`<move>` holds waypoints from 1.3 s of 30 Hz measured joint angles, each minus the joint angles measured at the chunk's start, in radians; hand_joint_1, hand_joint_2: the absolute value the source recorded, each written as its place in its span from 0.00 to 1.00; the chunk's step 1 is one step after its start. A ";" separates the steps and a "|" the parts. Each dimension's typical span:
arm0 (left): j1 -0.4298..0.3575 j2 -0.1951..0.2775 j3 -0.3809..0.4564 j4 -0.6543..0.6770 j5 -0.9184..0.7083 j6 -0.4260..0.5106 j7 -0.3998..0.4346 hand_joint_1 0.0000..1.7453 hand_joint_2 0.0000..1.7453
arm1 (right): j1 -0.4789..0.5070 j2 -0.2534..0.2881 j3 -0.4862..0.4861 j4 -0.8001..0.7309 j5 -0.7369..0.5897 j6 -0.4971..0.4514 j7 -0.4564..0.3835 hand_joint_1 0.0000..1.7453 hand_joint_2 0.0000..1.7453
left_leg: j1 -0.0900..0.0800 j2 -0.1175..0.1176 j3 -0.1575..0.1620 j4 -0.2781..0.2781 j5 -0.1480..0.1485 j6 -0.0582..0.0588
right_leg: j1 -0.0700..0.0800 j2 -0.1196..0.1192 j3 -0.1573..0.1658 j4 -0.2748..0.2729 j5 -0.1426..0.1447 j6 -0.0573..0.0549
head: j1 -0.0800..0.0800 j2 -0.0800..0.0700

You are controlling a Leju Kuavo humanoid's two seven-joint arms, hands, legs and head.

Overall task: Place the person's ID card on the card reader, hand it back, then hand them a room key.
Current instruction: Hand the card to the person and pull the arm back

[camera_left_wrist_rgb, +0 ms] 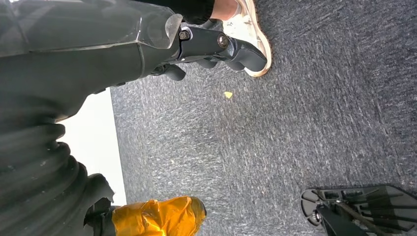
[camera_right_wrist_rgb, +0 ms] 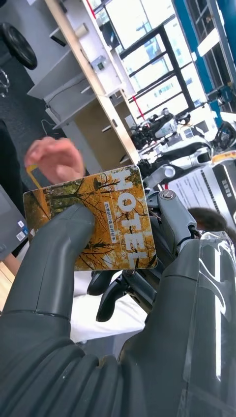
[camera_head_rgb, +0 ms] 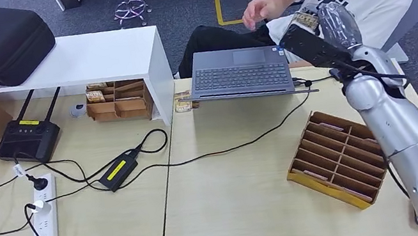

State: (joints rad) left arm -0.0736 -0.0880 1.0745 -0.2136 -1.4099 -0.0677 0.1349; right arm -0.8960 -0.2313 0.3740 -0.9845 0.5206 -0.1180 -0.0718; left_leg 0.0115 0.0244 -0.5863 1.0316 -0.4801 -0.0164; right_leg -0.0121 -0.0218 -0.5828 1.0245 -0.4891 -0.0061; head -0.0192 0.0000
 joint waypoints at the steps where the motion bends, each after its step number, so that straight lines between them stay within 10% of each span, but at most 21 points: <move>1: 0.000 0.000 -0.001 0.000 -0.002 0.000 0.001 0.00 1.00 | -0.005 0.011 0.012 0.013 0.011 -0.003 0.004 1.00 1.00 | 0.000 0.000 0.000 0.000 0.000 0.000 | 0.000 0.000 0.000 0.000 0.000 0.000 | 0.000 0.000; 15: 0.002 -0.001 -0.008 0.000 -0.007 0.000 0.005 0.00 1.00 | -0.015 0.074 0.076 0.126 0.043 -0.023 0.007 1.00 1.00 | 0.000 -0.003 -0.001 0.000 0.000 0.000 | 0.000 -0.003 0.000 0.000 0.000 0.000 | 0.000 0.000; 16: 0.002 -0.001 -0.008 0.000 -0.007 0.000 0.005 0.00 1.00 | -0.015 0.074 0.077 0.130 0.046 -0.023 0.006 0.93 1.00 | 0.000 -0.003 -0.001 0.000 0.000 0.000 | 0.000 -0.003 0.000 0.000 0.000 0.000 | 0.000 0.000; 20: 0.004 -0.001 -0.008 0.000 -0.006 0.000 0.006 0.00 1.00 | -0.015 0.075 0.080 0.135 0.048 -0.022 0.001 0.00 1.00 | 0.000 -0.003 -0.001 0.000 0.000 0.000 | 0.000 -0.003 0.000 0.000 0.000 0.000 | 0.000 0.000; 39: 0.010 -0.005 -0.008 0.000 0.028 0.009 0.004 0.00 1.00 | 0.098 0.027 0.046 -0.057 -0.038 -0.069 -0.063 0.00 1.00 | 0.000 -0.005 -0.001 0.001 0.000 0.000 | 0.000 -0.005 0.000 -0.002 -0.001 0.001 | 0.000 0.000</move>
State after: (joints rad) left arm -0.0634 -0.0930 1.0666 -0.2136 -1.3817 -0.0586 0.1388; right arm -0.7978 -0.2048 0.4197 -1.0411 0.4822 -0.1867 -0.1346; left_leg 0.0114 0.0192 -0.5869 1.0325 -0.4802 -0.0162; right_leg -0.0121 -0.0267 -0.5830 1.0226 -0.4896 -0.0055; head -0.0192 0.0000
